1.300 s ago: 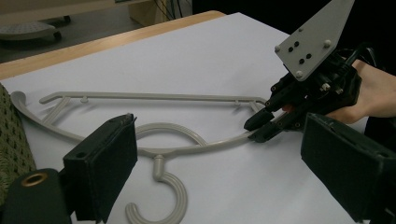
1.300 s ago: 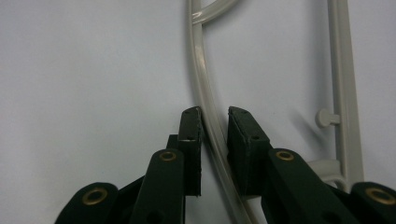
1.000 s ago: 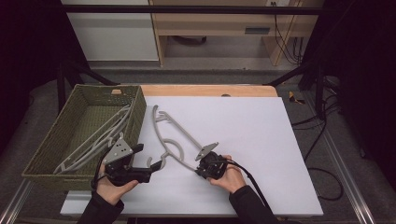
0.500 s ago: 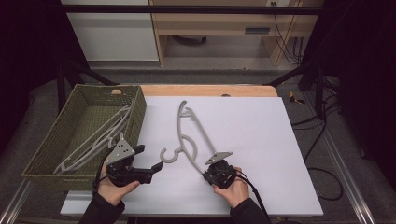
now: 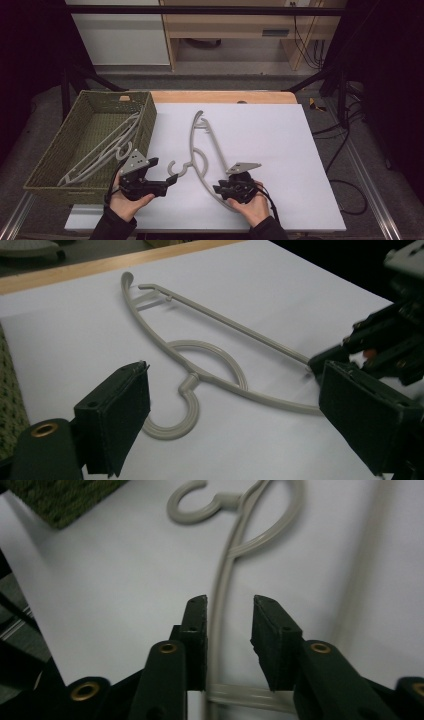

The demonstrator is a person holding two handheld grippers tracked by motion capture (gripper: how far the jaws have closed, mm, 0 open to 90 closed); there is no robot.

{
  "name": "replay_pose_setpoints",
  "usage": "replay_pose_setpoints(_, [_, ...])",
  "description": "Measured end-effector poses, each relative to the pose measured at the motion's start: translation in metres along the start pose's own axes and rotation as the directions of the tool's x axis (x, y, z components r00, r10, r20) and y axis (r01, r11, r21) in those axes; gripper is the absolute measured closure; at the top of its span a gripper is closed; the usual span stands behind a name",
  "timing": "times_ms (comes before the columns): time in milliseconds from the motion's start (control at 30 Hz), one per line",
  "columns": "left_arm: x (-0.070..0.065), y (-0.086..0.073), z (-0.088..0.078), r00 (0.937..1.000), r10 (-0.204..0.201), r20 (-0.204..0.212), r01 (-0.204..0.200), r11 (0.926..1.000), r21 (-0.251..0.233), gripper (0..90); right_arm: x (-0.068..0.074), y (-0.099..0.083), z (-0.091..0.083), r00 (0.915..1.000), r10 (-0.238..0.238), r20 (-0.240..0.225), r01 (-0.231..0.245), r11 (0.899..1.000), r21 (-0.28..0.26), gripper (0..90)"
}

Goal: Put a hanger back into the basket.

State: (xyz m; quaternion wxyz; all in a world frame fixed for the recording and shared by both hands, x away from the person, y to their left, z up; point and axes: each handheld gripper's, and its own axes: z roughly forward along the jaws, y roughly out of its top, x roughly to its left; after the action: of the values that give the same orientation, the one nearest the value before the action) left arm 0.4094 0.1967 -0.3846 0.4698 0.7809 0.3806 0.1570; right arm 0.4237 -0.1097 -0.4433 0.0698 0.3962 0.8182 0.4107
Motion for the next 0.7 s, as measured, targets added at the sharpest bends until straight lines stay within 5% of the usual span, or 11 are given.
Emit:
replay_pose_setpoints(233, [-0.012,0.005,0.035,0.9987,-0.051,-0.005,0.051,0.9957,0.077,17.8,-0.033,0.001,-0.032,0.9955,0.001,0.095,0.007,0.996,-0.086,51.8])
replay_pose_setpoints(600, [-0.022,-0.001,0.093,0.9953,-0.077,-0.059,0.085,0.9843,0.155,24.8,-0.06,-0.011,-0.063,0.9911,-0.02,0.131,0.05,0.973,-0.225,30.3])
replay_pose_setpoints(700, [-0.02,-0.005,0.105,0.9934,-0.08,-0.082,0.094,0.9782,0.185,36.4,-0.064,-0.014,-0.068,0.9889,-0.021,0.147,0.055,0.97,-0.237,27.9])
